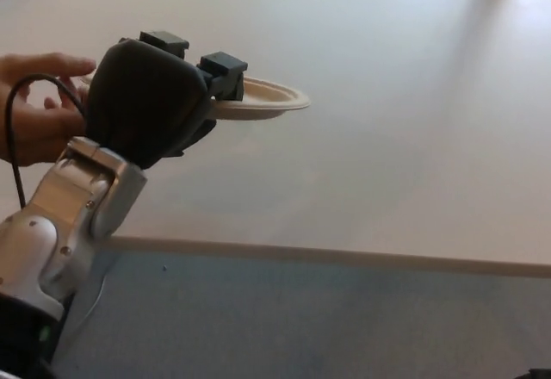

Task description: A person passes a plate to the robot and the robot grabs it with its left hand and places it at the centre of the table infront of it

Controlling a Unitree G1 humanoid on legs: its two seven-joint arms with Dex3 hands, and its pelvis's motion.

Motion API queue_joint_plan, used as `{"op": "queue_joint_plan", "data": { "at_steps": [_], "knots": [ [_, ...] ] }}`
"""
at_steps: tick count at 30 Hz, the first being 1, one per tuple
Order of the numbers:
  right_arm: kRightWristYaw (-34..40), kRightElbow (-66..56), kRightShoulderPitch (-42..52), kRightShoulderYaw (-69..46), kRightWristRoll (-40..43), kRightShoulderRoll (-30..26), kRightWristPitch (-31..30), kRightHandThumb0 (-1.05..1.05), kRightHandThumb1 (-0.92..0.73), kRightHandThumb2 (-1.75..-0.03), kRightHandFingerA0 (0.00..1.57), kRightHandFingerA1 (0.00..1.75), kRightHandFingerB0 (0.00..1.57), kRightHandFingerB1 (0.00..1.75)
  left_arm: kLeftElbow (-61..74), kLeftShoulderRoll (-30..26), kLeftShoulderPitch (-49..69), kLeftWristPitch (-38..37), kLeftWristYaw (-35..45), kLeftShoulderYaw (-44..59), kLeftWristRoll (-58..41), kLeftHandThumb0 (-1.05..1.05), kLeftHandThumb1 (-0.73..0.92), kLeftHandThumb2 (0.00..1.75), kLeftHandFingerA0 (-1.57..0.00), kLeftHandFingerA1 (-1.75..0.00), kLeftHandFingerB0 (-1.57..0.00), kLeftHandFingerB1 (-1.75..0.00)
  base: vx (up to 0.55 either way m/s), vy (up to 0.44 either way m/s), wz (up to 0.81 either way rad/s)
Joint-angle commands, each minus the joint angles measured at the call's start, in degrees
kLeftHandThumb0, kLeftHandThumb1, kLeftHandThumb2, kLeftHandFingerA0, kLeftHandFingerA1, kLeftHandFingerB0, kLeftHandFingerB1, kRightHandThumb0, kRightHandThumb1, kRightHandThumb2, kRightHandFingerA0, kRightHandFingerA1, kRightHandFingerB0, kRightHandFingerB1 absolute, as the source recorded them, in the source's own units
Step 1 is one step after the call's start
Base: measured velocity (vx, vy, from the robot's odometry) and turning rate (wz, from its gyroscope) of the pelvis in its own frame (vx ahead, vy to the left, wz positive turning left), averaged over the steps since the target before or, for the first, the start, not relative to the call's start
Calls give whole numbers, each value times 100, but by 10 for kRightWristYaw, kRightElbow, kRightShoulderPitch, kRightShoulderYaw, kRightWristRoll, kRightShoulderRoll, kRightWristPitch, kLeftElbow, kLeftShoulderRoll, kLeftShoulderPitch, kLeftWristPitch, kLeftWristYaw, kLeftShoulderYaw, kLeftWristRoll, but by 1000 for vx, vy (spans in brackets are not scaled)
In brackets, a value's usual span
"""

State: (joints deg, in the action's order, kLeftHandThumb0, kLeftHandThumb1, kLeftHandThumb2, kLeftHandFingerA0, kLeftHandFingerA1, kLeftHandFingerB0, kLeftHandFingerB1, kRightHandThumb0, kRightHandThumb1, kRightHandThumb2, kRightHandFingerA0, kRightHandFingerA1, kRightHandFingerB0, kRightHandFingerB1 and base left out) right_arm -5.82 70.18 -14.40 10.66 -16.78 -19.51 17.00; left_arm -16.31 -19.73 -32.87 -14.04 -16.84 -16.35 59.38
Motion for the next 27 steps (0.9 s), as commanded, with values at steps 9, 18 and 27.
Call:
{"op": "queue_joint_plan", "data": {
  "at_steps": [9,18,27],
  "knots": [
    [-7,-1,-6,8,-12,-11,-1,-73,-85,-65,53,61,49,50,-229,56,-82,36,-183,-118,66,-31,59,61,-89,-157,-86,-55,0,0,0],
    [-14,2,-18,7,-10,-10,-5,-73,-84,-65,55,60,51,51,-330,101,-140,72,-213,-204,82,-31,57,59,-98,-144,-86,-48,0,0,0],
    [-12,-5,-20,11,-15,-9,-9,-74,-84,-65,55,62,51,53,-386,128,-198,82,-162,-227,50,-30,55,57,-101,-120,-80,-45,0,0,0]
  ]
}}
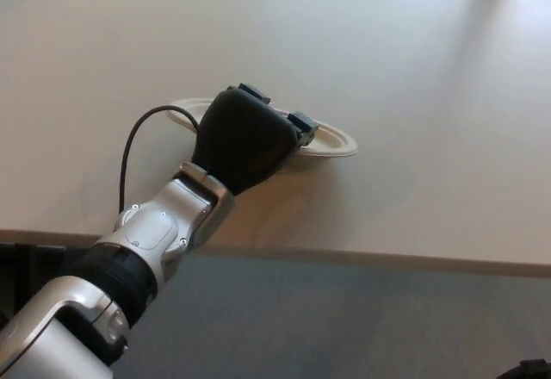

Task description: A person passes a plate to the robot and the robot grabs it with its left hand and places it at the centre of the table infront of it

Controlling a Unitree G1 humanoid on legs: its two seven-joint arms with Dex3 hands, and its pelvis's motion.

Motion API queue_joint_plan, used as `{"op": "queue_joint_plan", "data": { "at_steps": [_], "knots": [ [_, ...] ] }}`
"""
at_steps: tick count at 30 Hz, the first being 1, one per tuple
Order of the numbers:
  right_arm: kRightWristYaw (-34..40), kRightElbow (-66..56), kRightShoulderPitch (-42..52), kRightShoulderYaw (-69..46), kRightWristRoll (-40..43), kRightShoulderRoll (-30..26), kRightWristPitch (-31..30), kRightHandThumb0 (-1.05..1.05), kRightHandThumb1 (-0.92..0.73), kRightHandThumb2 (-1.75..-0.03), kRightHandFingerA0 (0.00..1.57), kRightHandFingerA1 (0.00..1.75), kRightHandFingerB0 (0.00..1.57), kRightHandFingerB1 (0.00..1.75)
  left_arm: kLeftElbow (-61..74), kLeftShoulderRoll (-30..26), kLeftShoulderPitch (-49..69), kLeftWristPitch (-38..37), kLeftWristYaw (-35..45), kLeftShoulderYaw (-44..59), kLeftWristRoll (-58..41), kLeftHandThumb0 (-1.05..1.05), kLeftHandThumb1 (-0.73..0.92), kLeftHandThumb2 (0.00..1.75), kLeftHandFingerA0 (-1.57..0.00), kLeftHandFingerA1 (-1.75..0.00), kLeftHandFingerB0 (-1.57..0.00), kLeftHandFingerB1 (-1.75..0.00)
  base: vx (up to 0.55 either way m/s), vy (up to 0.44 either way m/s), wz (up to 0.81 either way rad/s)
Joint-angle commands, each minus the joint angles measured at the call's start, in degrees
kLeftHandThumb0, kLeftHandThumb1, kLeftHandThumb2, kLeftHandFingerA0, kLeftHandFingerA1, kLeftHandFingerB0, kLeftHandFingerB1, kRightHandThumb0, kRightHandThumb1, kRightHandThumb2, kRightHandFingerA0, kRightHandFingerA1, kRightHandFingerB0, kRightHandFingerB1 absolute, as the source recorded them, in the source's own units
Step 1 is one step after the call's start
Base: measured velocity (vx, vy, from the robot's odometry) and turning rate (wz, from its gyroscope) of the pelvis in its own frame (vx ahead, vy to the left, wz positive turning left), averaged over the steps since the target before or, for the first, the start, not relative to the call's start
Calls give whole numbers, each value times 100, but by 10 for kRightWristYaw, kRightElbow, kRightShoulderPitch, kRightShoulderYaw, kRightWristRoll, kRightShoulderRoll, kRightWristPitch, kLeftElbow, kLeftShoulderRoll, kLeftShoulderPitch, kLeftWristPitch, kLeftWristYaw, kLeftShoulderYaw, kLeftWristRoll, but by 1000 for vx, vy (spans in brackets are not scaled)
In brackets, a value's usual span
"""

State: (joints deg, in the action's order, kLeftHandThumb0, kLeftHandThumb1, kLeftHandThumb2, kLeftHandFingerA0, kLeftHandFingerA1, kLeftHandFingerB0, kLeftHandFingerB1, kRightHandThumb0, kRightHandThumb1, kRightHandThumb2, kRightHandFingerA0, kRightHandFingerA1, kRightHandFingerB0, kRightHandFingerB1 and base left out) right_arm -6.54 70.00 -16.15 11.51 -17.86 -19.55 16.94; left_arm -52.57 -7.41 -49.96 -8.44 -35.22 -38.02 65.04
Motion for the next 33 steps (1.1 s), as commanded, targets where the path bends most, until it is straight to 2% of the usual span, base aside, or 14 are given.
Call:
{"op": "queue_joint_plan", "data": {
  "at_steps": [1,3,8,9,11,12,14,19,21,23,24,27,28,33],
  "knots": [
    [-7,-3,-5,3,-4,-8,-7,-74,-84,-65,55,62,51,53,-36,7,-37,35,29,-15,-3,-30,55,57,-101,-120,-80,-45,0,0,0],
    [-7,-2,-7,3,-4,-7,-10,-79,-63,-103,50,66,47,61,-45,8,-45,40,37,-19,-3,-27,56,57,-99,-101,-75,-44,0,0,0],
    [-13,-3,-6,3,-2,-9,-5,-79,-63,-102,50,66,47,60,-66,18,-60,58,50,-11,-24,-35,61,59,-98,-105,-67,-42,0,0,0],
    [-8,-5,-6,6,-5,-8,-5,-76,-84,-65,56,61,51,51,-72,21,-62,61,54,-1,-37,-31,64,59,-94,-95,-63,-40,0,0,0],
    [-9,-9,-6,10,-7,-9,-4,-76,-84,-65,56,62,51,51,-72,28,-66,62,114,25,-74,-35,74,62,-79,-61,-51,-36,0,0,0],
    [-10,-9,-6,9,-6,-9,-3,-77,-84,-65,56,61,51,51,-69,34,-68,69,156,46,-101,-58,72,62,-31,-34,-23,-28,0,0,0],
    [-13,-9,-7,9,-5,-8,-7,-77,-84,-65,56,61,50,52,-56,47,-76,102,265,95,-161,-77,63,62,-2,-23,-5,-23,0,0,0],
    [-16,-10,-11,14,-10,-10,-10,-76,-84,-65,56,61,47,51,-35,56,-83,127,372,165,-238,-99,60,96,0,0,0,0,0,0,0],
    [-16,-10,-12,18,-13,-11,-11,-76,-64,-103,51,66,45,60,-30,60,-88,137,416,196,-275,-92,54,92,0,-4,0,0,0,0,0],
    [-17,-11,-14,20,-15,-12,-11,-75,-85,-65,54,60,46,50,-29,63,-95,147,463,224,-308,-89,50,91,0,-5,0,-2,0,0,0],
    [-18,-11,-13,19,-14,-12,-12,-76,-64,-103,47,64,40,58,-30,63,-97,148,473,229,-313,-90,50,91,0,-3,0,0,0,0,0],
    [-18,-9,-14,19,-13,-11,-15,-76,-64,-102,50,65,43,59,-34,62,-101,149,492,239,-316,-87,47,90,0,-1,0,0,0,0,0],
    [-19,-9,-14,20,-13,-12,-16,-76,-85,-66,55,60,47,50,-34,62,-101,150,494,238,-312,-86,47,89,0,0,0,0,0,0,0],
    [-23,-8,-13,23,-15,-14,-10,-75,-84,-66,58,60,48,50,-20,57,-90,136,504,233,-300,-85,46,88,0,0,0,0,0,0,0]
  ]
}}
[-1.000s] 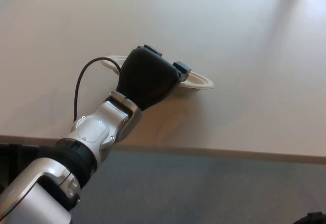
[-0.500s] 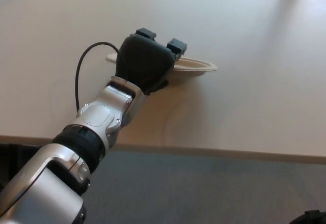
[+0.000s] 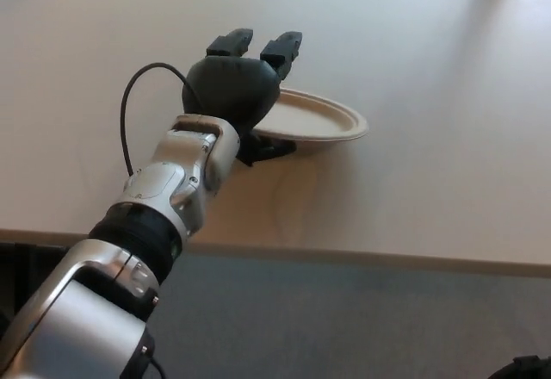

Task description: A person passes a plate to the robot and the robot grabs it with its left hand and places it at the centre of the table infront of it

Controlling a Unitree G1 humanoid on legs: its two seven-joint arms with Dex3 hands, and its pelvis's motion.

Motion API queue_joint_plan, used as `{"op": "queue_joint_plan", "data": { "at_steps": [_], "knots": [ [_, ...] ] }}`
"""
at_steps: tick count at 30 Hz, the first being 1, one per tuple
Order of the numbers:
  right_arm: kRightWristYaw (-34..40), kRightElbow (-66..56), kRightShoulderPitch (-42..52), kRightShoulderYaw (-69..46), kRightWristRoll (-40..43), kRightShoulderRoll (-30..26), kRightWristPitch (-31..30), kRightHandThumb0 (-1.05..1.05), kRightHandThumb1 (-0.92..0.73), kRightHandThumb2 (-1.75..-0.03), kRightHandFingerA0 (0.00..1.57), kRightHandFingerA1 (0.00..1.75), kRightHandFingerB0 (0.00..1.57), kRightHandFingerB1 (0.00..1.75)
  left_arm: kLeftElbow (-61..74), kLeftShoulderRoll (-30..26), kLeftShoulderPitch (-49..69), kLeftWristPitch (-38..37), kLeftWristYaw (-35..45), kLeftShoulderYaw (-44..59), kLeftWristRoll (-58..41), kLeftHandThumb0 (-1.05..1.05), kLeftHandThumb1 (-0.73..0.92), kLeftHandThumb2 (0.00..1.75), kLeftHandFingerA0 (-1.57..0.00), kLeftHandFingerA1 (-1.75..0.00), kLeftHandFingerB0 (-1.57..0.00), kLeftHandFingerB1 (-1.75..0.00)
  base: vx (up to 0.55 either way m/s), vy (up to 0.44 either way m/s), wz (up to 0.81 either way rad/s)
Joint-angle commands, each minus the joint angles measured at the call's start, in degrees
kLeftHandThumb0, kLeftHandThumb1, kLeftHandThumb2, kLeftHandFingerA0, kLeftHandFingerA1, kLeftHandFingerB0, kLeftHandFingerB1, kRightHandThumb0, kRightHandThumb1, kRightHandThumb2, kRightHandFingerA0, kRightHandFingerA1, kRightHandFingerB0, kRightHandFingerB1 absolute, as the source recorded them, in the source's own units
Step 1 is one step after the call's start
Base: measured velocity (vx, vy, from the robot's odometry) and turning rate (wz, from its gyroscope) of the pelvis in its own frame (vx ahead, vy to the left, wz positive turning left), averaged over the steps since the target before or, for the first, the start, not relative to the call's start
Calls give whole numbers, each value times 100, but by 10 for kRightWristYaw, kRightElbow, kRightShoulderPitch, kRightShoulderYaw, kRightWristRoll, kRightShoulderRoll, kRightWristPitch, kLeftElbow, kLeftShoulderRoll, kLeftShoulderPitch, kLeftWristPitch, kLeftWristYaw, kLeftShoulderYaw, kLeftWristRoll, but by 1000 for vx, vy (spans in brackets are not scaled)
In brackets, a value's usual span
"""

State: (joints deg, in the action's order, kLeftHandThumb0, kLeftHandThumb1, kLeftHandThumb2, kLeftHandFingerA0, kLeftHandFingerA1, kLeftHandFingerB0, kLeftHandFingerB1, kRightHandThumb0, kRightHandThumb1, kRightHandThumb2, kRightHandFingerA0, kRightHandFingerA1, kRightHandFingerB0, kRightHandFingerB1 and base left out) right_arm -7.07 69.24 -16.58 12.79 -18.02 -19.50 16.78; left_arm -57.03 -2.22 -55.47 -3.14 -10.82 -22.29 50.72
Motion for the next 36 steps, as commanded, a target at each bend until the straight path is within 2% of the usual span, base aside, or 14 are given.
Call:
{"op": "queue_joint_plan", "data": {
  "at_steps": [1,6,7,8,10,15,16,25,27,28,30,31,32,36],
  "knots": [
    [-19,-1,-11,13,-15,-15,-11,-75,-84,-66,59,60,48,50,24,5,-36,82,272,83,-166,-85,47,88,0,0,0,0,0,0,0],
    [-23,1,-15,15,-15,-16,-6,-75,-84,-65,59,60,50,49,12,11,-55,128,430,192,-315,-97,48,67,0,-2,0,0,0,0,0],
    [-25,2,-15,11,-11,-17,0,-75,-62,-100,55,67,47,60,3,5,-60,133,483,219,-352,-99,58,62,0,0,0,0,0,0,0],
    [-27,3,-16,8,-7,-16,-3,-74,-82,-65,60,60,52,49,-8,2,-64,168,543,272,-416,-88,46,92,0,-1,0,0,0,0,0],
    [-27,4,-17,9,-8,-16,-5,-73,-82,-65,61,60,52,49,-11,5,-64,189,563,308,-454,-92,50,96,0,-4,0,-3,0,0,0],
    [-32,-1,-19,13,-12,-21,2,-76,-62,-99,55,65,48,59,38,52,-70,278,413,392,-510,-96,82,118,0,-12,0,-7,0,0,0],
    [-31,-2,-18,13,-12,-20,2,-74,-83,-65,61,59,51,49,43,55,-69,279,408,396,-510,-94,84,120,0,-13,0,-7,0,0,0],
    [-43,-3,-24,10,-8,-22,8,-74,-81,-64,61,60,53,50,71,81,-69,305,338,446,-515,-96,88,114,0,0,0,0,0,0,0],
    [-43,-3,-25,11,-9,-22,9,-75,-60,-98,57,66,51,61,81,80,-60,294,353,432,-496,-98,90,124,0,-8,0,-5,0,0,0],
    [-44,-4,-25,10,-8,-23,9,-72,-80,-65,64,61,54,51,89,77,-55,281,357,411,-471,-100,88,121,0,-7,0,-2,0,0,0],
    [-44,-5,-27,9,-6,-23,10,-72,-80,-65,64,61,54,51,101,74,-49,271,360,386,-441,-100,88,121,0,-7,0,-2,0,0,0],
    [-45,-5,-29,6,-4,-22,7,-73,-80,-64,65,62,54,51,111,50,-25,165,312,246,-274,-88,69,61,0,0,0,0,0,0,0],
    [-47,-4,-32,4,-2,-21,2,-72,-60,-99,60,68,51,61,118,29,-20,132,284,164,-184,-89,56,59,0,0,0,0,0,0,0],
    [-48,-3,-42,7,-5,-19,-5,-71,-60,-98,61,69,52,62,131,-15,-20,94,244,3,-55,-90,49,60,0,0,0,0,0,0,0]
  ]
}}
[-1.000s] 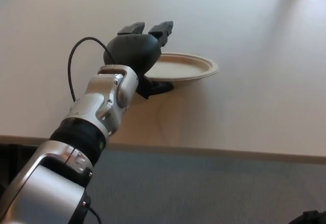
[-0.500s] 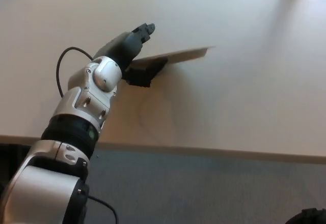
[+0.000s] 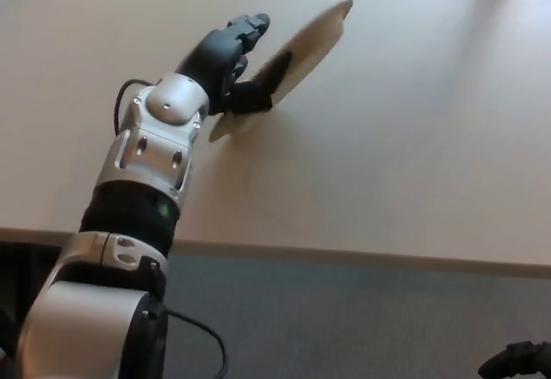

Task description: A person passes a plate to the robot and the robot grabs it with its left hand and places it at the centre of the table infront of it

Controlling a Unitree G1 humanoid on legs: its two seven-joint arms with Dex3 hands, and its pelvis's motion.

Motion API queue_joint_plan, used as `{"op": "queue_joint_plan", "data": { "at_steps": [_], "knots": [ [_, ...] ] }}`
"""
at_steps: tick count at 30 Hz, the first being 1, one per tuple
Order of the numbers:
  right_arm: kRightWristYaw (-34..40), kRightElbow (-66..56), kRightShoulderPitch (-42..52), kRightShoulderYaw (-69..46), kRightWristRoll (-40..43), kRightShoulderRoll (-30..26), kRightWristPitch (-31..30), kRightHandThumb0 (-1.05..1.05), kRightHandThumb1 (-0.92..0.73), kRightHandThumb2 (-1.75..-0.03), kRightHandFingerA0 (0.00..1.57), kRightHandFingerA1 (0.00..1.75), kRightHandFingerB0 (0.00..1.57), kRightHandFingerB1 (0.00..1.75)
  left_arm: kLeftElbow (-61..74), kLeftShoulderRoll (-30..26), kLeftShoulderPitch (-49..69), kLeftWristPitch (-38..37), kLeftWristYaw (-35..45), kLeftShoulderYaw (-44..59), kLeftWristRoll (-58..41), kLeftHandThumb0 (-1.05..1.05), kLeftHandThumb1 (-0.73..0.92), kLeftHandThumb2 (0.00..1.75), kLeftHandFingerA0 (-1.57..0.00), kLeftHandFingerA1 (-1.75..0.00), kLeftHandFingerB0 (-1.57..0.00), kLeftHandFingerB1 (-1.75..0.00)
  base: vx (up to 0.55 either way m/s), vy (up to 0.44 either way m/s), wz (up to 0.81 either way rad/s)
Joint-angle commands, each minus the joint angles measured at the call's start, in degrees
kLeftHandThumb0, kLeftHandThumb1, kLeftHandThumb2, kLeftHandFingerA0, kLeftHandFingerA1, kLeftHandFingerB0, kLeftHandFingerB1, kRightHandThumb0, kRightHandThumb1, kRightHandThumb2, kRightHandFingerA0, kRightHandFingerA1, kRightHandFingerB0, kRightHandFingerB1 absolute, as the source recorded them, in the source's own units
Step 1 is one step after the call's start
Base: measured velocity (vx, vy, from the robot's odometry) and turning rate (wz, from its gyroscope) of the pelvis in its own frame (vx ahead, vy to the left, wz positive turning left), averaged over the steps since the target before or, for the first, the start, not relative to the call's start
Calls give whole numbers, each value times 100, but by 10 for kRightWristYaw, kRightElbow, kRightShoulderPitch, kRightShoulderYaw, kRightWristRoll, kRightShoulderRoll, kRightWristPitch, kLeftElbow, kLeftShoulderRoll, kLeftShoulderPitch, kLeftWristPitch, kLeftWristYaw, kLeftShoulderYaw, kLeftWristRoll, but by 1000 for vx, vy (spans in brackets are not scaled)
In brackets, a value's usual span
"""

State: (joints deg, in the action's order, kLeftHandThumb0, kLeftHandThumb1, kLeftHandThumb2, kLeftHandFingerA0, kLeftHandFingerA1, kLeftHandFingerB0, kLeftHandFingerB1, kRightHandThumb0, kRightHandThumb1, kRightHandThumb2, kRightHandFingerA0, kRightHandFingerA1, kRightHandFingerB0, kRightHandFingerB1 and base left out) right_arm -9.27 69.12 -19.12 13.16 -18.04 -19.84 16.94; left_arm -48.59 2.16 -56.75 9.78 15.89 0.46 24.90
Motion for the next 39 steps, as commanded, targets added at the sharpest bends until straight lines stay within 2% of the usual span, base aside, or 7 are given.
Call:
{"op": "queue_joint_plan", "data": {
  "at_steps": [1,12,19,23,24,35,39],
  "knots": [
    [-26,-2,-17,3,-5,-16,-5,-69,-80,-64,67,63,57,53,49,-61,-7,-34,-28,-238,208,-91,50,61,0,0,0,0,0,0,0],
    [-28,-3,-36,5,-9,-21,-13,-71,-79,-64,69,61,56,50,71,-105,-24,-33,-86,-363,251,-93,51,59,0,0,0,0,0,0,0],
    [-36,-6,-36,8,-8,-24,-7,-70,-79,-64,70,62,57,52,87,-123,-23,-27,-59,-361,197,-100,60,63,0,0,0,0,0,0,0],
    [-35,-5,-34,6,-6,-23,-2,-70,-79,-64,69,61,56,51,130,-131,-1,-45,-109,-322,170,-98,68,63,0,0,0,0,0,0,0],
    [-36,-8,-34,5,-4,-22,-6,-68,-79,-63,72,62,56,50,200,-138,24,-38,-99,-295,154,-93,56,97,0,-2,0,-3,0,0,0],
    [-34,-1,-36,8,-9,-27,-4,-70,-79,-64,74,63,59,53,775,-218,314,-68,-30,-127,90,-86,56,97,0,-18,0,-12,0,0,0],
    [-35,10,-36,11,-13,-28,-10,-71,-80,-64,75,63,59,52,936,-242,520,-152,-33,-40,41,-91,64,99,-9,-27,-8,-10,0,0,0]
  ]
}}
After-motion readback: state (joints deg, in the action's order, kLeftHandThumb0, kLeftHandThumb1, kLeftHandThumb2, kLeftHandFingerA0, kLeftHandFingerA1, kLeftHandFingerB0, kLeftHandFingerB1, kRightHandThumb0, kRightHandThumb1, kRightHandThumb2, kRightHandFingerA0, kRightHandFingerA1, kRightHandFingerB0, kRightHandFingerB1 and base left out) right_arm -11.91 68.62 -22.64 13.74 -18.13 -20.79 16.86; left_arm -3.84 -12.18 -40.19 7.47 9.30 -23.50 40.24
